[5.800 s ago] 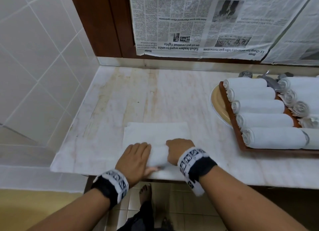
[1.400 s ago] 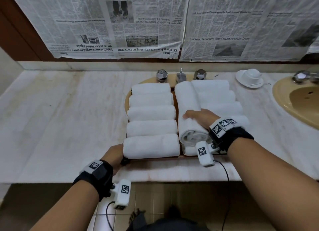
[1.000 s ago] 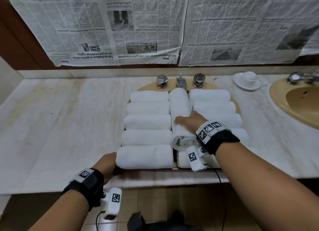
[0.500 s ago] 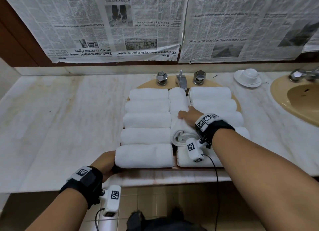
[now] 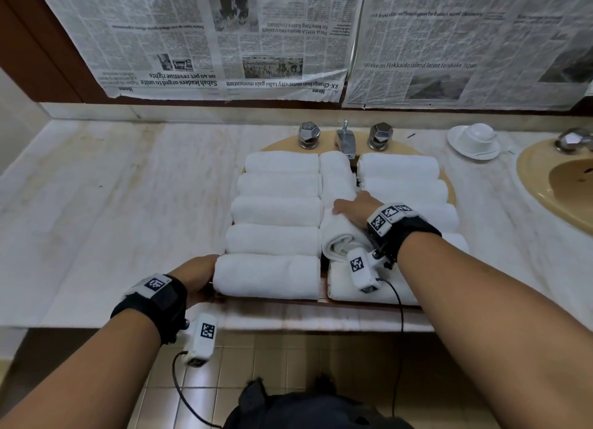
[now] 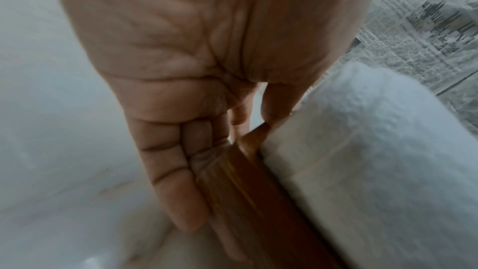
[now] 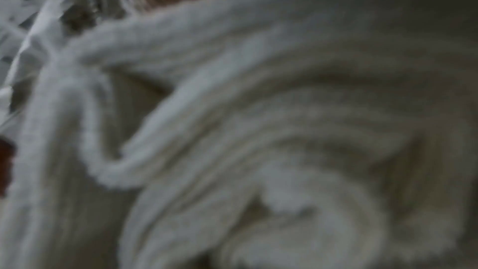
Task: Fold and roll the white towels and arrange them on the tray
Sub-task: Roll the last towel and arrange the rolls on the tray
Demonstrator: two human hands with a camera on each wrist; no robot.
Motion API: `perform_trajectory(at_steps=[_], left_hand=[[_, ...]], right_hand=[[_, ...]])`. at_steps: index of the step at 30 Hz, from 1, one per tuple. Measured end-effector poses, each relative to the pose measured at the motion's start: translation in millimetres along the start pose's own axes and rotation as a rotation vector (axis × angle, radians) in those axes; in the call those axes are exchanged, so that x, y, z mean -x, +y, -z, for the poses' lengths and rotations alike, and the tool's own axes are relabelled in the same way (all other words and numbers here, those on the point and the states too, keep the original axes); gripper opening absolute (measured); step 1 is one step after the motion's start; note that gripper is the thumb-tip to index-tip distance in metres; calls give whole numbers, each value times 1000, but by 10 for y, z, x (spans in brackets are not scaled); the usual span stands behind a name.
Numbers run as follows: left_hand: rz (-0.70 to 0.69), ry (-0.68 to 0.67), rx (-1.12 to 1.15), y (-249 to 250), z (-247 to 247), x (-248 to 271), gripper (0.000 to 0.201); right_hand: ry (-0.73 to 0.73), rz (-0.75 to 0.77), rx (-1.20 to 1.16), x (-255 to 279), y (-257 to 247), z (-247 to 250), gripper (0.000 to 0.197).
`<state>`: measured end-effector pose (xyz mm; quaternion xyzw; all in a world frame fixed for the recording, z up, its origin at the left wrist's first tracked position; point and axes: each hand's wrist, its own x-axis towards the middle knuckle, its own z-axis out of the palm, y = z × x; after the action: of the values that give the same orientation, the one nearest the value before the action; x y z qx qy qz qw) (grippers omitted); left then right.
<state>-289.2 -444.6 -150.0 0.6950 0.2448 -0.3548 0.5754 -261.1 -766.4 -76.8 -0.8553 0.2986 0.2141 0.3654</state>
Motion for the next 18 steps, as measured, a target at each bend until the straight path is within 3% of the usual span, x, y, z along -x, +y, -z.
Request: perform_trajectory(at_steps=[2,5,8,10,12,14,18], left_hand=[[5,4,-9,4,4,12,28],[12,13,-14,19,-2,32,29],[22,22,-22,20,-8,31,29],[25,17,-27,19,-11,44,30],[23,15,-37,18,-8,47,30],[15,17,-60,17,-10,43,28],[11,10,-98,22,0,38,26]], right_hand=[[9,3,23,30,-26,-9,75],[78,171,300,114,-79,11,39],[101,262,590,208,-131,70,45],[-3,210,597,175,-130,127,41],[-57,165,535,158,-87,162,50],[-24,166,494,190,-21,141,58],[81,261,578,293,57,137,53]])
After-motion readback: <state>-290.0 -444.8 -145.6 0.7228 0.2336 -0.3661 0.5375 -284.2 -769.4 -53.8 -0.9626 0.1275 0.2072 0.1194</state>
